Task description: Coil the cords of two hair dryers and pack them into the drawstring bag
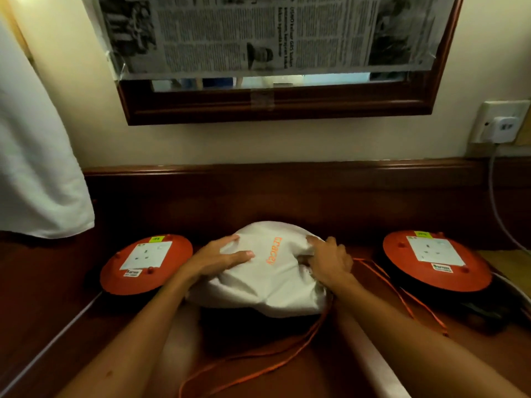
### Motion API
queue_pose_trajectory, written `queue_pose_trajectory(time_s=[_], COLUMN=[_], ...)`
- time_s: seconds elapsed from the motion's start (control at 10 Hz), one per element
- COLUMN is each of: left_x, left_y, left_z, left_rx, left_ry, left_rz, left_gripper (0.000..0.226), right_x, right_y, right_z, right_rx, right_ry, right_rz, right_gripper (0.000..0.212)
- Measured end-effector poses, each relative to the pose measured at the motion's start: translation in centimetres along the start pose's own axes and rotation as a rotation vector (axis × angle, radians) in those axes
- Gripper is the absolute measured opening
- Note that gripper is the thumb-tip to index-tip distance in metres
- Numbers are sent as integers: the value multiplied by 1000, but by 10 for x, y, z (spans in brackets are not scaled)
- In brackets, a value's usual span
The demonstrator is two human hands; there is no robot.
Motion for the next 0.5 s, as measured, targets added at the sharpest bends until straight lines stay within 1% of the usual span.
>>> queue_pose_trajectory(time_s=[0.1, 0.2, 0.3, 0.4, 0.5], left_x=[-1, 6, 8, 5, 23], left_y=[-13, -29, -37, -31, -4], left_z=[7, 15, 17, 10, -14], left_rx=[-61, -13, 37, 61, 325], left_ry=[37, 149, 144, 167, 135], left_rz=[-71, -90, -76, -98, 74], left_gripper=[87, 72, 67, 61, 52], right_x=[-1, 3, 5, 3, -6], right_y=[-23, -34, -36, -32, -22], right_z=[5, -3, -4, -5, -41], right_rx=[-89, -52, 41, -51, 44], right_ry=[-22, -33, -10, -81, -127], right_rz=[-102, -167, -196, -187, -248], right_gripper=[55, 46, 41, 53, 66])
Point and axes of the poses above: each hand's wrist, its own y-axis away from the middle knuckle, its own z-axis out of the palm, x = y × z, the point moved 6 cm from there along -y, towards the middle knuckle, and after that the axes turned 14 degrees about -z, right-handed, at the moved point
